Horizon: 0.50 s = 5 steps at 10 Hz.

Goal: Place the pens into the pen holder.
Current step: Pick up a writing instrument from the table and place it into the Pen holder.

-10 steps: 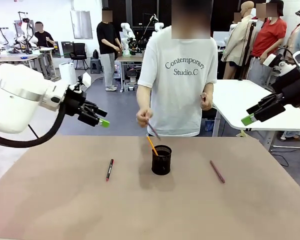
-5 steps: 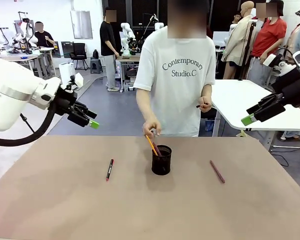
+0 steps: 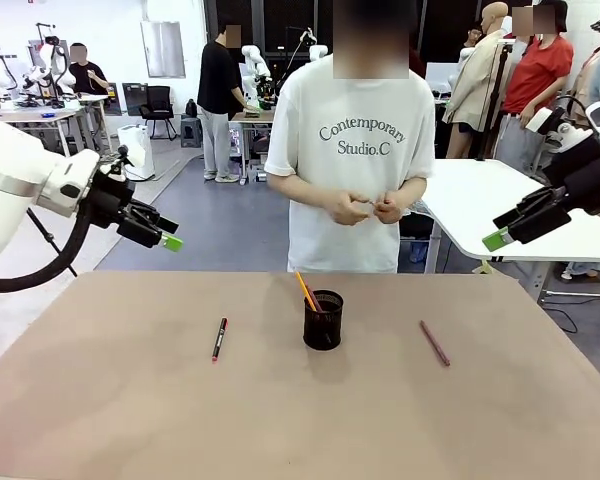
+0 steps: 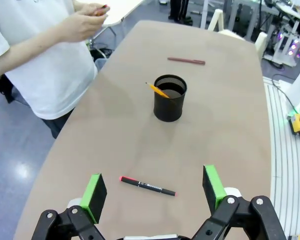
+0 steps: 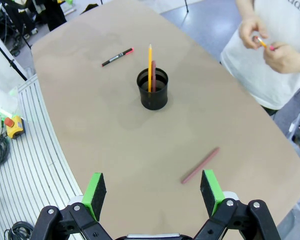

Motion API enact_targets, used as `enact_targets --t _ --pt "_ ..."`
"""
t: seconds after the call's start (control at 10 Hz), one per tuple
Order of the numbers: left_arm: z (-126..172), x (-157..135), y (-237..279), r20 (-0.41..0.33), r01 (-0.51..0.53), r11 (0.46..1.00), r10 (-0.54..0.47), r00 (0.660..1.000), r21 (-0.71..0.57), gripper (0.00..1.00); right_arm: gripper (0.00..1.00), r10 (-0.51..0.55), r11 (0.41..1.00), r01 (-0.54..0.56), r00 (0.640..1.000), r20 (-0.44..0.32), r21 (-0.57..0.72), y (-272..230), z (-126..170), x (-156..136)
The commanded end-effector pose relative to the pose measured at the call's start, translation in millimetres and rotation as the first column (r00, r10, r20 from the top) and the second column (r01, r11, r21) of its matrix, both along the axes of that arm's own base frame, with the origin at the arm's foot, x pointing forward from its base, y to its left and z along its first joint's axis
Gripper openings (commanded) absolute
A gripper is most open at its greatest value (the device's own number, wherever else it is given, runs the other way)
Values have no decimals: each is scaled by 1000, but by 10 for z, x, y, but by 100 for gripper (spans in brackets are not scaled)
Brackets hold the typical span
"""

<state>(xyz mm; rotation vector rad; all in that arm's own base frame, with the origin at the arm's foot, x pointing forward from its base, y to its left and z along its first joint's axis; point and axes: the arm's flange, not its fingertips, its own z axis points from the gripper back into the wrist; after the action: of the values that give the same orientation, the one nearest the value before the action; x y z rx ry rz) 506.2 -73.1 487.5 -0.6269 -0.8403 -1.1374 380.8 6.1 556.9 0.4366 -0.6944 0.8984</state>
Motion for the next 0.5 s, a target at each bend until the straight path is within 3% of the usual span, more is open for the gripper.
enact_targets --t 0.0,0.4 --pt "0 10 -18 6 -8 1000 8 1000 20 100 100 6 999 -6 1000 4 31 11 9 13" --pt "0 10 -18 6 -8 1000 8 1000 20 100 100 6 999 -6 1000 4 31 11 9 13"
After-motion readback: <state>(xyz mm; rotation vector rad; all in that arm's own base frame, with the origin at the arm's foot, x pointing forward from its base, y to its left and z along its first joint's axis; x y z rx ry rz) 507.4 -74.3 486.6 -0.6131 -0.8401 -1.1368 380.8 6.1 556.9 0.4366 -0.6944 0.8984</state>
